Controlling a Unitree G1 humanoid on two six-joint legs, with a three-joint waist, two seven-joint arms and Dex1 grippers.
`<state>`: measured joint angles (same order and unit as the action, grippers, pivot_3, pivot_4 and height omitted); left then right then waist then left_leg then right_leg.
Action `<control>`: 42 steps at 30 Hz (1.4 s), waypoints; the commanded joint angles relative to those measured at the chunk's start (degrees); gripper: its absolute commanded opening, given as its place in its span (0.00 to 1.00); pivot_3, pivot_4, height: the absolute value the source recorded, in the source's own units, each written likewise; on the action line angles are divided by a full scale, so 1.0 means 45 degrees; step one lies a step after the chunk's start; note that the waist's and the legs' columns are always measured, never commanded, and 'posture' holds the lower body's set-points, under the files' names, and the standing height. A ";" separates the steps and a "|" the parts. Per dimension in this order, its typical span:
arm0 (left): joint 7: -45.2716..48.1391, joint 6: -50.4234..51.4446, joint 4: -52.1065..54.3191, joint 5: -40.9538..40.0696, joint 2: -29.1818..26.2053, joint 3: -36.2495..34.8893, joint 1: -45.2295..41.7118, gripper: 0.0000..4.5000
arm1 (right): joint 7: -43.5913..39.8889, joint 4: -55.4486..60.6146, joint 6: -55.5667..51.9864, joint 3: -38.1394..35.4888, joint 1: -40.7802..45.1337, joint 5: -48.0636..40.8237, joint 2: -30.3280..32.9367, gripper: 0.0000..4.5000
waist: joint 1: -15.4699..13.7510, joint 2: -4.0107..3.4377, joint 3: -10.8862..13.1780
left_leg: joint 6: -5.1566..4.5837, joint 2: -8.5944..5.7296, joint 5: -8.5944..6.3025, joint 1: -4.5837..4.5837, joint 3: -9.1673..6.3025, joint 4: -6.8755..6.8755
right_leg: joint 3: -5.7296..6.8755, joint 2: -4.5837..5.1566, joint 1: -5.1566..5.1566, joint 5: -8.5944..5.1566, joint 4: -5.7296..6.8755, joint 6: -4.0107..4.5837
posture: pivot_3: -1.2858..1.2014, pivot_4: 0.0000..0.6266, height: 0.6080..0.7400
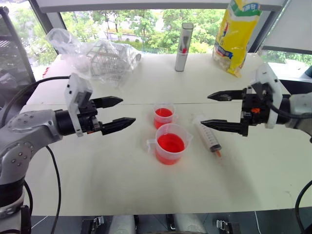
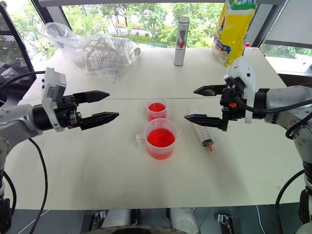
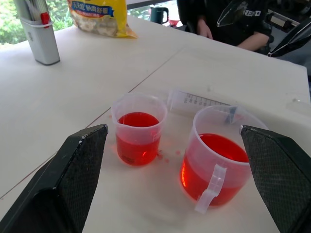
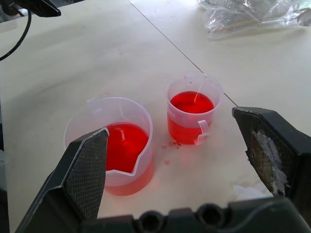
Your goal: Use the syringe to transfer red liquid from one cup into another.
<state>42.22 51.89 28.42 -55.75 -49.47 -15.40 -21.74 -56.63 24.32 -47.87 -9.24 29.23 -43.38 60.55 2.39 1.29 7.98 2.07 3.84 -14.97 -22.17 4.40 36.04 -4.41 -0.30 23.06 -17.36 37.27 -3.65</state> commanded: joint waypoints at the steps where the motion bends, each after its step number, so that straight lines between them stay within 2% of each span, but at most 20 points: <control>1: 0.0109 -0.0349 0.0101 -0.0072 -0.0068 -0.0243 -0.0337 1.00 | 0.0002 0.0086 0.0249 -0.0233 0.0145 0.0056 -0.0025 0.99 | -0.0003 0.0000 0.0000 | 0.0000 0.0000 0.0000 0.0000 0.0000 0.0000 | 0.0000 -0.0001 0.0000 0.0000 0.0000 0.0000 | 0.52 0.24 1.00; 20: 0.0375 -0.0705 -0.0200 0.0316 -0.0064 0.0026 -0.0546 1.00 | -0.0160 -0.0361 -0.0081 0.0175 0.0320 0.0486 0.0313 0.99 | 0.0002 -0.0001 0.0000 | 0.0000 -0.0001 0.0000 0.0000 0.0002 0.0002 | -0.0001 -0.0003 -0.0001 0.0000 0.0002 0.0000 | 0.52 0.24 1.00; 28: 0.0755 -0.1300 -0.0551 0.0947 0.0576 0.0986 -0.0613 1.00 | 0.0506 -0.1681 -0.1728 0.2831 0.1977 0.2628 0.0922 0.99 | 0.0000 -0.0003 -0.0002 | -0.0001 -0.0002 0.0000 0.0004 0.0011 0.0008 | -0.0006 -0.0001 0.0002 -0.0001 0.0003 0.0004 | 0.52 0.24 1.00; 31: 0.1014 -0.1513 -0.0981 0.1247 0.0784 0.1340 -0.1056 1.00 | 0.0826 -0.2457 -0.4085 0.4338 0.3518 0.3018 0.0583 0.99 | 0.0019 -0.0008 -0.0001 | -0.0001 -0.0003 0.0001 0.0000 0.0019 0.0010 | -0.0014 -0.0001 0.0015 -0.0001 0.0013 0.0005 | 0.52 0.24 1.00; 37: 0.1091 -0.1745 -0.1087 0.1654 0.1164 0.1657 -0.1259 1.00 | 0.1467 -0.4687 -0.7033 0.6750 0.5516 0.4002 -0.0526 0.99 | 0.0023 -0.0009 -0.0003 | -0.0001 -0.0008 0.0000 -0.0008 0.0022 0.0013 | -0.0019 -0.0005 0.0031 0.0000 0.0020 0.0008 | 0.52 0.24 1.00; 42: 0.0959 -0.1700 -0.0877 0.1765 0.1425 0.1653 -0.1159 1.00 | 0.1812 -0.7429 -0.8649 0.7754 0.6904 0.4399 -0.2033 0.99 | 0.0036 -0.0009 -0.0003 | -0.0001 -0.0012 0.0001 -0.0027 0.0023 0.0017 | -0.0019 -0.0006 0.0051 0.0001 0.0028 0.0006 | 0.52 0.24 1.00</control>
<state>46.92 45.40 22.81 -47.81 -43.27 -7.44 -26.63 -49.14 -6.64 -84.89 25.98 57.66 -24.64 52.03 2.56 1.25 7.97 2.06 3.79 -14.97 -22.30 4.52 36.12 -4.50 -0.33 23.30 -17.35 37.40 -3.62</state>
